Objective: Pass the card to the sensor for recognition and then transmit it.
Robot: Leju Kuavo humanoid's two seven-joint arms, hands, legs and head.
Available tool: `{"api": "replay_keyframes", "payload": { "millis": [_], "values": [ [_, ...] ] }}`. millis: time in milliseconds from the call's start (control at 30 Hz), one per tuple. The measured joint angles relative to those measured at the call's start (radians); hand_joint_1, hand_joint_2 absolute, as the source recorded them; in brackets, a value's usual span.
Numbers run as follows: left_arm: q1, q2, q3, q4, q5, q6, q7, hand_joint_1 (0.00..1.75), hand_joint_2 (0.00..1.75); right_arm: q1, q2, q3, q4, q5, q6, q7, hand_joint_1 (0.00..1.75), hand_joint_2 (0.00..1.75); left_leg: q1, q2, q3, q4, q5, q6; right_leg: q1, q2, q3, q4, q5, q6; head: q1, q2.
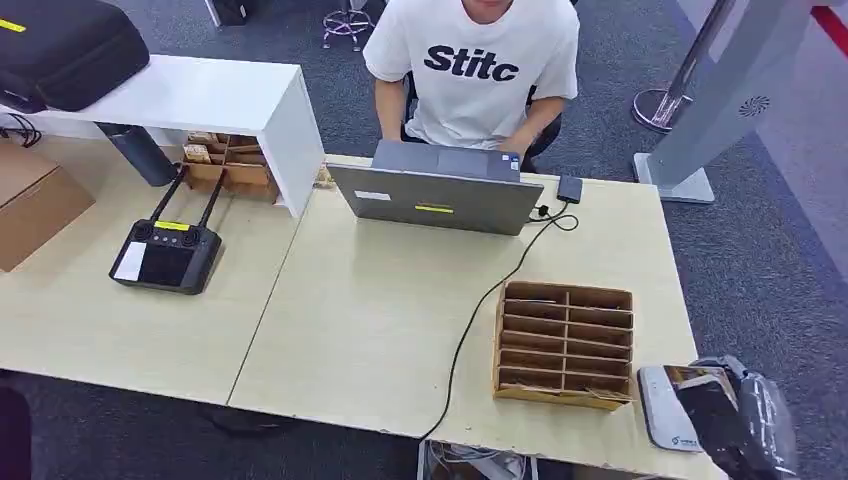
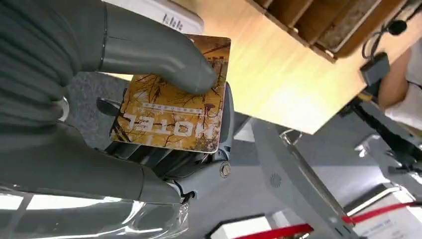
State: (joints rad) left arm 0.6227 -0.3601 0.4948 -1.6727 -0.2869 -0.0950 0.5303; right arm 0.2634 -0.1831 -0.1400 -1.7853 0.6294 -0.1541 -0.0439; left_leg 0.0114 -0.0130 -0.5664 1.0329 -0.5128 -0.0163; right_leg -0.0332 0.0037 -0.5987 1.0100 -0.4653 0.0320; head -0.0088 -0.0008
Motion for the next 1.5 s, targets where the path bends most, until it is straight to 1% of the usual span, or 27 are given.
{"api": "replay_keyframes", "payload": {
  "millis": [133,300,500,600,733,833,967,1200,1267,1333,1467,1500],
  "values": [
    [-0.046,0.000,0.036,0.069,-0.031,0.005,0.000,0.00,1.75,-0.006,-0.014,0.041,0.031,0.003,0.031,0.035,1.75,1.75,0.000,0.000,0.000,0.000,0.000,0.000,0.000,0.000,0.000,0.000,0.000,0.000,0.000,0.000],
    [-0.111,0.000,0.095,0.168,-0.058,0.005,-0.009,0.00,1.75,-0.030,-0.041,0.091,0.086,0.014,0.036,0.068,1.75,1.75,0.000,0.000,0.000,0.000,0.000,0.000,0.000,0.000,0.000,0.000,0.000,0.000,0.000,0.000],
    [-0.166,-0.002,0.141,0.273,-0.072,0.002,-0.010,0.00,1.75,-0.063,-0.075,0.139,0.140,0.065,0.022,0.113,1.75,1.75,0.000,0.000,0.000,0.000,0.000,0.000,0.000,0.000,0.000,0.000,0.000,0.000,0.000,0.000],
    [-0.182,-0.003,0.154,0.309,-0.074,-0.002,-0.013,0.00,1.75,-0.079,-0.089,0.153,0.162,0.079,-0.001,0.121,1.75,1.75,0.000,0.000,0.000,0.000,0.000,0.000,0.000,0.000,0.000,0.000,0.000,0.000,0.000,0.000],
    [-0.189,-0.003,0.157,0.334,-0.075,-0.009,-0.020,0.00,1.75,-0.103,-0.101,0.153,0.176,0.099,-0.053,0.112,1.75,1.75,0.000,0.000,0.000,0.000,0.000,0.000,0.000,0.000,0.000,0.000,0.000,0.000,0.000,0.000],
    [-0.191,-0.003,0.157,0.347,-0.071,-0.006,-0.021,0.00,1.75,-0.119,-0.108,0.148,0.176,0.112,-0.076,0.102,1.75,1.75,0.000,0.000,0.000,0.000,0.000,0.000,0.000,0.000,0.000,0.000,0.000,0.000,0.000,0.000],
    [-0.189,-0.003,0.156,0.352,-0.062,0.000,-0.020,0.00,1.75,-0.129,-0.113,0.131,0.171,0.127,-0.085,0.093,1.75,1.75,0.000,0.000,0.000,0.000,0.000,0.000,0.000,0.000,0.000,0.000,0.000,0.000,0.000,0.000],
    [-0.172,-0.003,0.134,0.351,-0.031,0.010,0.003,0.00,1.75,-0.134,-0.117,0.111,0.168,0.145,-0.089,0.093,1.75,1.75,0.000,0.000,0.000,0.000,0.000,0.000,0.000,0.000,0.000,0.000,0.000,0.000,0.000,0.000],
    [-0.165,-0.003,0.125,0.349,-0.024,0.014,0.017,0.00,1.75,-0.134,-0.117,0.107,0.168,0.159,-0.078,0.100,1.75,1.75,0.000,0.000,0.000,0.000,0.000,0.000,0.000,0.000,0.000,0.000,0.000,0.000,0.000,0.000],
    [-0.162,-0.003,0.118,0.349,-0.021,0.019,0.025,0.00,1.75,-0.134,-0.118,0.105,0.171,0.167,-0.053,0.114,1.75,1.75,0.000,0.000,0.000,0.000,0.000,0.000,0.000,0.000,0.000,0.000,0.000,0.000,0.000,0.000],
    [-0.160,-0.003,0.111,0.349,-0.040,0.020,0.050,0.00,1.75,-0.131,-0.127,0.109,0.186,0.174,0.038,0.164,1.75,1.75,0.000,0.000,0.000,0.000,0.000,0.000,0.000,0.000,0.000,0.000,0.000,0.000,0.000,0.000],
    [-0.160,-0.003,0.111,0.349,-0.046,0.020,0.055,0.00,1.75,-0.129,-0.130,0.113,0.192,0.176,0.049,0.172,1.75,1.75,0.000,0.000,0.000,0.000,0.000,0.000,0.000,0.000,0.000,0.000,0.000,0.000,0.000,0.000]
  ]
}}
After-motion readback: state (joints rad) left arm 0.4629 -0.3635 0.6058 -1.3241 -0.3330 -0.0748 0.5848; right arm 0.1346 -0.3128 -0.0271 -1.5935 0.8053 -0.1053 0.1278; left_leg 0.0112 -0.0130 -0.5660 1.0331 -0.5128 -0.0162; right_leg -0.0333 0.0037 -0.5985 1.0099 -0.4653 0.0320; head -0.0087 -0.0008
